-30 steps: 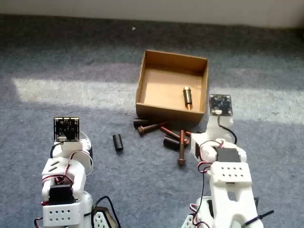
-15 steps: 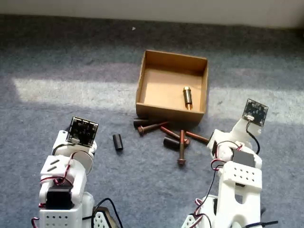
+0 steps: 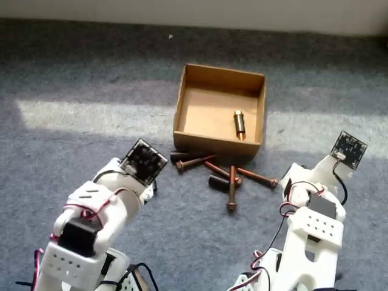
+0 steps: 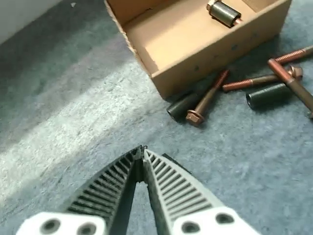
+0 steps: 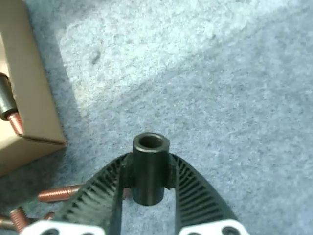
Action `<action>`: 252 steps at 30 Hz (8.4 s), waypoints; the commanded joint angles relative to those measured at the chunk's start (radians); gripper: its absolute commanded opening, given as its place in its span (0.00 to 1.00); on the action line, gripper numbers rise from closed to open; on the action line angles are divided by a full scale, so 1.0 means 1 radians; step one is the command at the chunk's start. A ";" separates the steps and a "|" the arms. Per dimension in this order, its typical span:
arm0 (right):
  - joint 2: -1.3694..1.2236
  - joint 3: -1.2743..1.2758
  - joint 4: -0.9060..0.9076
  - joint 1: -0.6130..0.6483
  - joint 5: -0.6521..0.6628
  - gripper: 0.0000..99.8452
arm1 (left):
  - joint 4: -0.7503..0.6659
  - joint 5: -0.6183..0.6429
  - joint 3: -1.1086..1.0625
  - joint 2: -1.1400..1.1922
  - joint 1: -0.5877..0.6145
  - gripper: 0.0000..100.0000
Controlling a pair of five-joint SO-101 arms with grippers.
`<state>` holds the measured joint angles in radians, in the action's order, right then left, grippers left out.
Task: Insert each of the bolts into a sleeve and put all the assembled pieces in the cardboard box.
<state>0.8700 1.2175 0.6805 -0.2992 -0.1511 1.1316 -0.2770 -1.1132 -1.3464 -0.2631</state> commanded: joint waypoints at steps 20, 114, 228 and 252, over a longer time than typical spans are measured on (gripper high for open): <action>0.027 -0.016 -0.027 -0.090 -0.011 0.01 | -0.256 0.310 0.426 0.947 -0.272 0.16; 0.021 -0.015 -0.027 -0.082 -0.002 0.01 | -0.048 1.723 0.449 1.029 0.094 0.23; 0.027 -0.016 -0.027 -0.012 0.034 0.01 | 0.285 -1.138 1.093 1.817 -0.021 0.02; 0.027 -0.013 -0.027 -0.015 0.034 0.01 | 0.420 -0.324 1.132 1.491 -0.088 0.01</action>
<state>0.8700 1.2175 0.6759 -0.3222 -0.1266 1.4830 -0.7035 -0.0253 0.2033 -0.3122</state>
